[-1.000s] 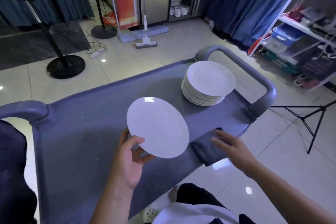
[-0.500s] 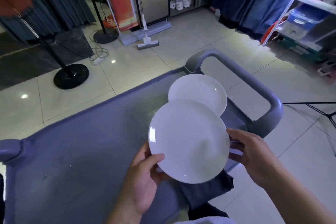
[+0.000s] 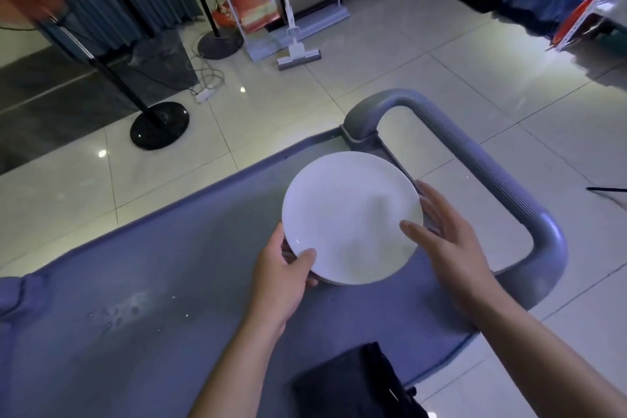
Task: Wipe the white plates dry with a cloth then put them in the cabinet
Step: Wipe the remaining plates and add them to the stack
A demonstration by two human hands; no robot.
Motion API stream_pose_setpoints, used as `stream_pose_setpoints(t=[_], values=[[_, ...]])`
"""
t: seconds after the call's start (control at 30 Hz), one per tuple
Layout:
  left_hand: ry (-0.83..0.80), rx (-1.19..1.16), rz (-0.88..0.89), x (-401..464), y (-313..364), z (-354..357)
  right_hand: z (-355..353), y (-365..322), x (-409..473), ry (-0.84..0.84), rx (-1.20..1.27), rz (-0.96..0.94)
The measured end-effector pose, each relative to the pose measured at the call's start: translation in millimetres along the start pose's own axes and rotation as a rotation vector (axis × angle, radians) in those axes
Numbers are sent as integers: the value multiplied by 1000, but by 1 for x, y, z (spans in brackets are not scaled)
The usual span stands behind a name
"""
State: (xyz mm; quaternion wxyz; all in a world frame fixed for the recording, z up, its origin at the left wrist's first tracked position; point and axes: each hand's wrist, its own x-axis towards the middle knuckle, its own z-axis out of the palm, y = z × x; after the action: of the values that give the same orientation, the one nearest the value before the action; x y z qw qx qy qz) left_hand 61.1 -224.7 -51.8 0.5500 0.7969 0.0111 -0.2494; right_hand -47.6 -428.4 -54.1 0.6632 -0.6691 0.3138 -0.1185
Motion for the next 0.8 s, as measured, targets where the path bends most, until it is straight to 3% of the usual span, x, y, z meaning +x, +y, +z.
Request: stream_pose_setpoints(t=[0.23, 0.37, 0.43, 0.6, 0.8], values=[[71, 379, 66, 1, -7, -3, 1, 9, 6, -55, -143, -7], [14, 429, 26, 1, -7, -9, -5, 2, 13, -46, -194, -14], [-41, 342, -3, 2, -6, -15, -9, -5, 19, -20, -166, 16], [-162, -168, -175, 18, 6, -32, -20, -17, 53, -61, -118, 302], [-236, -177, -233, 42, 9, -36, -12, -27, 72, -102, -260, 402]])
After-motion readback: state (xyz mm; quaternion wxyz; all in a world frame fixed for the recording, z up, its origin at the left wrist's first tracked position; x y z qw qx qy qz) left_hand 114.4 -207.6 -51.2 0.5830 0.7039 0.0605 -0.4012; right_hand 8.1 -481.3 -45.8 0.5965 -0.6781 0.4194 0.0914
